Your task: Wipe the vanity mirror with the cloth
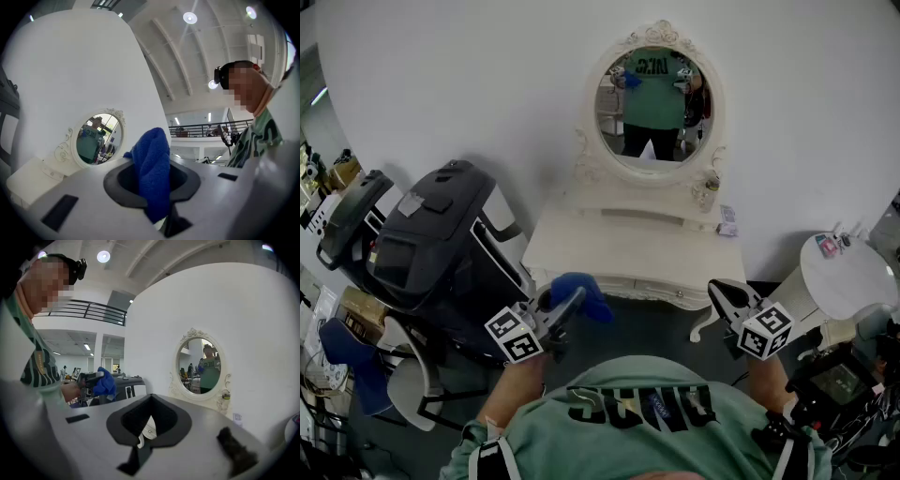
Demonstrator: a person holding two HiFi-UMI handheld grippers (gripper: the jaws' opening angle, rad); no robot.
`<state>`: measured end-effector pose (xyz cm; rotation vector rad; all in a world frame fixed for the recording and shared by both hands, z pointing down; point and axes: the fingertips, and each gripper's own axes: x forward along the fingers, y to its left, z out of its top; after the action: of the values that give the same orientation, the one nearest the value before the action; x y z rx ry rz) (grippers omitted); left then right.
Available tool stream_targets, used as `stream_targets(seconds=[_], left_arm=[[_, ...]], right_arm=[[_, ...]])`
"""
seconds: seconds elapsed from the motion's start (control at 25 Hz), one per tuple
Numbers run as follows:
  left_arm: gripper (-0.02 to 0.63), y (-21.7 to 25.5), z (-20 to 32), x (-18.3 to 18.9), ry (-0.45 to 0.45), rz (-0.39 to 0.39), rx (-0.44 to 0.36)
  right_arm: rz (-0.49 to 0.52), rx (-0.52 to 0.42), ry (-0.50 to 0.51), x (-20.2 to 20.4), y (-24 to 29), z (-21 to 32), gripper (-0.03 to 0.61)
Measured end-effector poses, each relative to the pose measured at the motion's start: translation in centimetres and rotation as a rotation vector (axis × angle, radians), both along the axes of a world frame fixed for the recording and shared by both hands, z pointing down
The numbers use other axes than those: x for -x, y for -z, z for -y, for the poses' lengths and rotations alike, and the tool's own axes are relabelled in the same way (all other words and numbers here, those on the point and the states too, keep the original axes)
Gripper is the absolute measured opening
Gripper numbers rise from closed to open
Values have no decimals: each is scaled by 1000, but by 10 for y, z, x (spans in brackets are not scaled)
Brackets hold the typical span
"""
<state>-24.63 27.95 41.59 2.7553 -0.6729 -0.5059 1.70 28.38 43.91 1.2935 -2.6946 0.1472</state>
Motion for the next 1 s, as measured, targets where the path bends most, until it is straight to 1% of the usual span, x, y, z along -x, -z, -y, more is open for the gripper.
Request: stream_targets(seconds=[0.4, 0.64, 0.8, 1.0], left_arm=[[86, -2, -2, -9, -6, 18, 5], [86, 1, 1, -25, -2, 22, 5], [86, 2, 4, -47, -5, 18, 14], [86, 0, 4, -94, -25, 20, 22]], right_arm=[[15, 1, 9, -6, -4, 0, 11], [76, 42, 29, -18, -3, 4, 12], [73, 44, 32, -39, -4, 3, 12], [75, 62, 37, -80, -10, 0, 12]])
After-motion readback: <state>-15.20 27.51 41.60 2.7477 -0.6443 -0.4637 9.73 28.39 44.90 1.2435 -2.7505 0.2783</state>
